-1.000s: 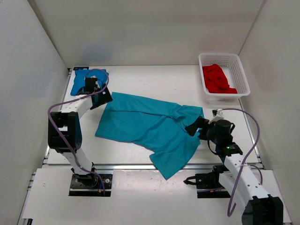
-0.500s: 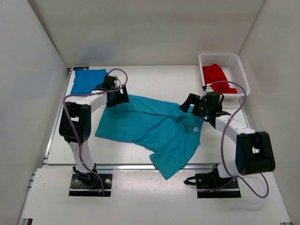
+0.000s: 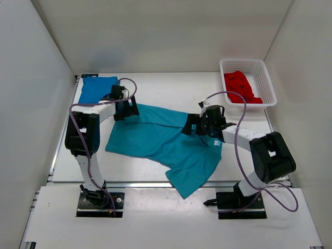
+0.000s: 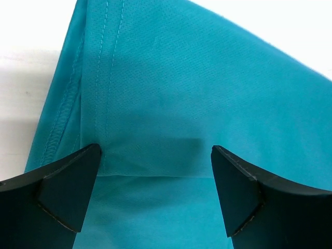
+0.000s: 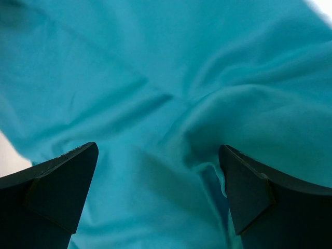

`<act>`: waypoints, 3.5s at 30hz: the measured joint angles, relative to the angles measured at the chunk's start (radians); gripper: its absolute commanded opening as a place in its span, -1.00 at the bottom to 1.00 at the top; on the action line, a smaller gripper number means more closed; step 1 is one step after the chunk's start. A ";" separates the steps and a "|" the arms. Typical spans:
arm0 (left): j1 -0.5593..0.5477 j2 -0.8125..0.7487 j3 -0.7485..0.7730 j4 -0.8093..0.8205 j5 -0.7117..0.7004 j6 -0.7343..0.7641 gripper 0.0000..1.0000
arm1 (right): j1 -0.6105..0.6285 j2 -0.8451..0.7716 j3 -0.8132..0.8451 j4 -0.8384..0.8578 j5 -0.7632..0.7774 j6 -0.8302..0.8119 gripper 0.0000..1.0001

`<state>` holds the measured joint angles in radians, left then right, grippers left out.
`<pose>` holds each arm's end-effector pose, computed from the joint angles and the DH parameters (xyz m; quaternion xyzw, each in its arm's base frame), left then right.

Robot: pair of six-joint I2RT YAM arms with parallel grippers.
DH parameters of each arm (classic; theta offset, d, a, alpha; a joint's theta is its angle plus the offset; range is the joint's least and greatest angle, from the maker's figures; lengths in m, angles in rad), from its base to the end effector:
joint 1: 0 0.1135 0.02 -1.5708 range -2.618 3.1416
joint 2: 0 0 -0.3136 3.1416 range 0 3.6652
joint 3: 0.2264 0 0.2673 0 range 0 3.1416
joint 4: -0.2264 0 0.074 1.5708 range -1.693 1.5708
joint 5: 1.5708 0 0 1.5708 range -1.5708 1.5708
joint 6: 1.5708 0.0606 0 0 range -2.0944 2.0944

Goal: Fold and stack the t-shirts
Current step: Fold the flattened tshirt in 1/3 of the way, then grap the side of the flattened tshirt closest away from the robot with both arms

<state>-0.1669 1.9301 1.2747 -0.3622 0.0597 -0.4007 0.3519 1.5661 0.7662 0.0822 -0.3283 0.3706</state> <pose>0.4372 -0.0773 0.1815 -0.1040 0.9559 -0.1040 0.2540 0.3143 0.1362 0.1957 -0.0592 0.8988 0.2834 0.3292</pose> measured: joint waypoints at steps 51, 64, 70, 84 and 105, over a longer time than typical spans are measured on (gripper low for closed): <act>-0.010 0.031 0.041 -0.046 0.007 -0.003 0.97 | -0.213 0.299 0.438 -0.446 0.337 0.016 0.98; 0.021 -0.028 0.125 -0.148 -0.025 0.019 0.97 | -0.111 0.215 0.555 -0.511 0.323 -0.141 0.98; -0.005 -0.348 0.035 -0.177 -0.045 -0.011 0.97 | -0.002 -0.122 0.390 -0.449 0.320 -0.146 0.98; 0.054 -0.735 -0.607 -0.376 -0.203 -0.256 0.71 | 0.376 -0.678 -0.196 -0.623 0.262 0.027 0.89; 0.075 -0.702 -0.715 -0.209 -0.277 -0.417 -0.23 | 0.637 -0.450 -0.211 -0.668 0.360 0.052 0.72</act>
<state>-0.0917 1.2285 0.5602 -0.5716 -0.2173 -0.8173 0.9890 1.1160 0.5556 -0.5861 0.0322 0.4229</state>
